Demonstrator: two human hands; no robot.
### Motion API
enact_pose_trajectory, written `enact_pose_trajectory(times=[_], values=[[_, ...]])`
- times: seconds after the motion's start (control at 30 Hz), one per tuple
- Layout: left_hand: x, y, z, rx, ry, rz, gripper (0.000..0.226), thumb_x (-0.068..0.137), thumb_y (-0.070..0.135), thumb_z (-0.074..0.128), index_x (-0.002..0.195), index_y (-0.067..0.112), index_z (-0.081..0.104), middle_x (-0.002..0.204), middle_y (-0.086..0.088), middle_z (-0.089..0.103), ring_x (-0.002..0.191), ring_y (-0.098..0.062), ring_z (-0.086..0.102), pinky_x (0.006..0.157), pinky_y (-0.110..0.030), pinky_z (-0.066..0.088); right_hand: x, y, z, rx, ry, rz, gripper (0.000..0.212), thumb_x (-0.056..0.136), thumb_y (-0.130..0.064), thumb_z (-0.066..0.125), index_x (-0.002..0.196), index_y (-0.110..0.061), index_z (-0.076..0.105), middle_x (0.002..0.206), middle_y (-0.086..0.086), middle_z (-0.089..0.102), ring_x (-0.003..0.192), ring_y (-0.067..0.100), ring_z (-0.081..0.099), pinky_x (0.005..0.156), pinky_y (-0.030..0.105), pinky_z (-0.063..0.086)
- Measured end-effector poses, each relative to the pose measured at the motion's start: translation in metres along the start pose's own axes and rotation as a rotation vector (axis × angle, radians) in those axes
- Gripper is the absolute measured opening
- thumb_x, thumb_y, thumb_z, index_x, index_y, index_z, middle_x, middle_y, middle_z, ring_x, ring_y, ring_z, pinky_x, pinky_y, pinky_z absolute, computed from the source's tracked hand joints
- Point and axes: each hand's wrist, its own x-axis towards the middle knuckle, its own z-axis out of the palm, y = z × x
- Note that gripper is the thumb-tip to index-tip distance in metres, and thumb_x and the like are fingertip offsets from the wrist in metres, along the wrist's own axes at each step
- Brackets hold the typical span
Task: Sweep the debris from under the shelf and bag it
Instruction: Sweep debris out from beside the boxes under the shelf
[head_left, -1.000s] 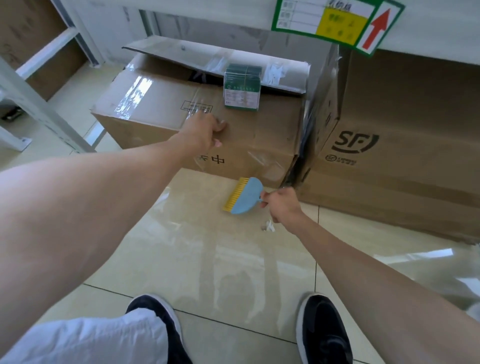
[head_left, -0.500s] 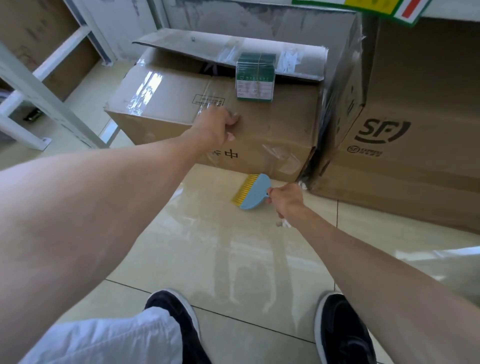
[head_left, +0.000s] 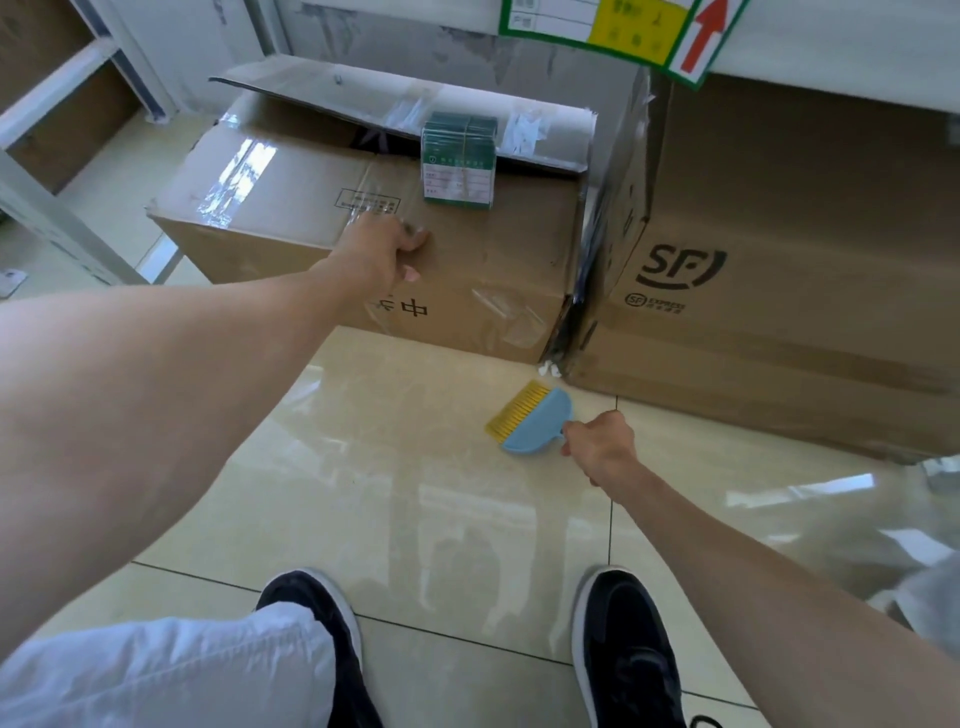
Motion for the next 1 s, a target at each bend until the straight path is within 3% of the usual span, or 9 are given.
enact_pose_trajectory(times=[0.17, 0.3, 0.4, 0.53, 0.63, 0.7, 0.8, 0.87, 1.0], values=[[-0.003, 0.002, -0.004, -0.045, -0.017, -0.009, 0.066, 0.097, 0.032, 0.056, 0.154, 0.019, 0.026, 0.157, -0.012, 0.028, 0.143, -0.032, 0.029, 0.116, -0.038, 0.026, -0.007, 0.009, -0.022, -0.038, -0.007, 0.007, 0.031, 0.076, -0.024, 0.057, 0.093, -0.001, 0.067, 0.069, 0.007, 0.06, 0.048, 0.019, 0.048, 0.043, 0.024, 0.037], [-0.004, 0.001, -0.002, -0.082, 0.008, -0.005, 0.066, 0.096, 0.031, 0.059, 0.153, 0.018, 0.029, 0.156, -0.012, 0.031, 0.142, -0.033, 0.031, 0.115, -0.039, 0.027, -0.016, -0.006, -0.034, 0.024, -0.048, -0.095, 0.033, 0.09, -0.024, 0.058, 0.073, 0.001, 0.071, 0.034, -0.002, 0.04, 0.034, 0.018, 0.032, 0.04, 0.02, 0.029], [-0.004, 0.002, -0.005, -0.165, 0.007, -0.04, 0.066, 0.093, 0.028, 0.065, 0.151, 0.017, 0.035, 0.153, -0.014, 0.036, 0.14, -0.035, 0.033, 0.115, -0.04, 0.028, -0.027, -0.018, -0.033, 0.062, -0.082, -0.227, 0.04, 0.095, -0.028, 0.056, 0.065, -0.003, 0.069, 0.028, -0.007, 0.034, 0.036, 0.016, 0.027, 0.039, 0.02, 0.024], [-0.004, 0.014, -0.011, -0.412, 0.032, -0.165, 0.071, 0.078, 0.015, 0.08, 0.142, 0.012, 0.048, 0.141, -0.016, 0.048, 0.129, -0.039, 0.045, 0.107, -0.043, 0.039, -0.027, -0.021, -0.03, 0.059, -0.005, -0.276, 0.043, 0.096, -0.024, 0.055, 0.072, 0.008, 0.069, 0.042, 0.001, 0.039, 0.038, 0.013, 0.032, 0.037, 0.021, 0.025], [-0.009, 0.041, -0.013, -0.396, 0.148, -0.177, 0.086, 0.072, 0.015, 0.083, 0.144, 0.011, 0.038, 0.141, -0.016, 0.046, 0.129, -0.038, 0.045, 0.104, -0.046, 0.042, -0.031, -0.022, -0.031, 0.054, 0.013, -0.255, 0.043, 0.094, -0.025, 0.056, 0.078, 0.013, 0.068, 0.047, 0.004, 0.043, 0.04, 0.015, 0.033, 0.043, 0.023, 0.027], [-0.011, 0.07, -0.014, -0.405, 0.215, -0.085, 0.095, 0.07, 0.017, 0.084, 0.149, 0.014, 0.03, 0.15, -0.014, 0.037, 0.137, -0.034, 0.036, 0.108, -0.048, 0.036, -0.036, -0.024, -0.035, -0.007, -0.006, -0.274, 0.043, 0.094, -0.025, 0.056, 0.079, 0.013, 0.067, 0.051, 0.007, 0.046, 0.044, 0.017, 0.037, 0.047, 0.024, 0.031], [-0.007, 0.107, -0.016, -0.41, 0.13, 0.019, 0.106, 0.073, 0.024, 0.084, 0.155, 0.021, 0.017, 0.163, -0.004, 0.011, 0.15, -0.024, 0.01, 0.117, -0.057, 0.015, -0.041, -0.032, -0.042, -0.046, 0.023, -0.28, 0.039, 0.094, -0.026, 0.053, 0.078, 0.007, 0.066, 0.069, 0.011, 0.061, 0.056, 0.022, 0.051, 0.055, 0.026, 0.04], [-0.004, 0.123, -0.017, -0.348, 0.08, 0.032, 0.104, 0.077, 0.023, 0.081, 0.156, 0.027, 0.012, 0.164, 0.001, 0.001, 0.15, -0.023, -0.002, 0.113, -0.064, 0.001, -0.043, -0.039, -0.045, -0.07, 0.062, -0.257, 0.034, 0.093, -0.027, 0.051, 0.079, 0.002, 0.062, 0.082, 0.012, 0.064, 0.065, 0.026, 0.055, 0.058, 0.029, 0.042], [-0.006, 0.146, -0.021, -0.32, -0.058, 0.036, 0.094, 0.083, 0.015, 0.061, 0.157, 0.026, 0.004, 0.164, 0.002, -0.004, 0.15, -0.027, -0.006, 0.114, -0.065, 0.002, -0.056, -0.056, -0.047, -0.189, 0.12, -0.256, 0.027, 0.093, -0.023, 0.048, 0.101, -0.003, 0.064, 0.103, 0.013, 0.066, 0.092, 0.033, 0.064, 0.072, 0.034, 0.05]])
